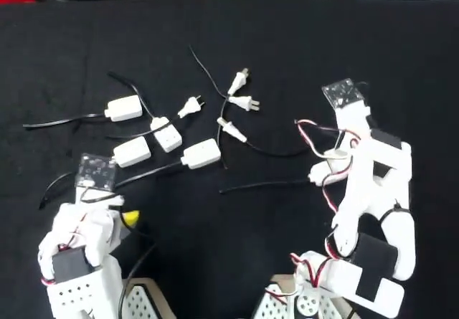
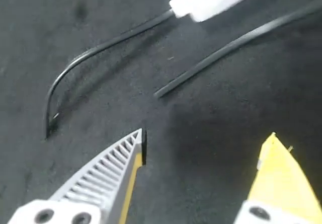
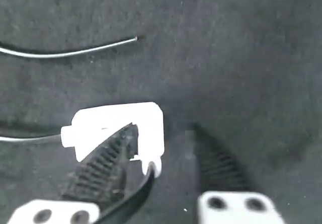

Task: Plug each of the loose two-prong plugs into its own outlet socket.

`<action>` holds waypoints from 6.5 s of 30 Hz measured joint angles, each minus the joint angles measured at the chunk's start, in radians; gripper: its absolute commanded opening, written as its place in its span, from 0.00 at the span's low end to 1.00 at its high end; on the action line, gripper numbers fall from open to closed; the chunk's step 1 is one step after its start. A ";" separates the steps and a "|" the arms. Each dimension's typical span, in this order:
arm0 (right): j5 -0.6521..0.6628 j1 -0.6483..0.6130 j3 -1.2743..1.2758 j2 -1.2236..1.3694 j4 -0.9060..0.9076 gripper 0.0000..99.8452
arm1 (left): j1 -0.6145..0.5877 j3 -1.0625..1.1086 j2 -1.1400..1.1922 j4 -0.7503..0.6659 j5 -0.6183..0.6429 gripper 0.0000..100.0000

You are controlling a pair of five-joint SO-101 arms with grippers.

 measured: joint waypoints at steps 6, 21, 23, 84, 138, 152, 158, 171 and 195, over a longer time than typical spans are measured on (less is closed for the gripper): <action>-0.015 0.002 -0.118 -0.029 0.196 0.26 | 0.222 -0.141 0.015 -0.026 0.058 0.35; -0.069 -0.230 -0.658 -0.071 0.752 0.16 | 0.608 -0.493 0.971 -0.497 0.103 0.35; -0.080 -0.276 -0.712 -0.055 0.766 0.09 | 0.617 -0.555 1.111 -0.569 0.103 0.35; -0.219 -0.443 -0.792 0.491 0.554 0.03 | 0.720 -0.537 1.111 -0.086 -0.382 0.04; -0.221 -0.466 -0.753 0.491 0.516 0.03 | 0.606 -0.262 0.982 -0.407 -0.075 0.29; -0.221 -0.466 -0.753 0.491 0.516 0.04 | 0.597 -0.473 1.019 -0.212 -0.118 0.23; -0.221 -0.466 -0.753 0.511 0.516 0.04 | 0.565 -0.534 1.020 -0.160 -0.117 0.23; -0.221 -0.466 -0.753 0.562 0.516 0.04 | 0.368 -0.537 1.020 -0.264 -0.293 0.23; -0.110 -0.632 -0.974 0.770 0.430 0.12 | 0.161 -0.400 0.807 -0.143 -0.247 0.23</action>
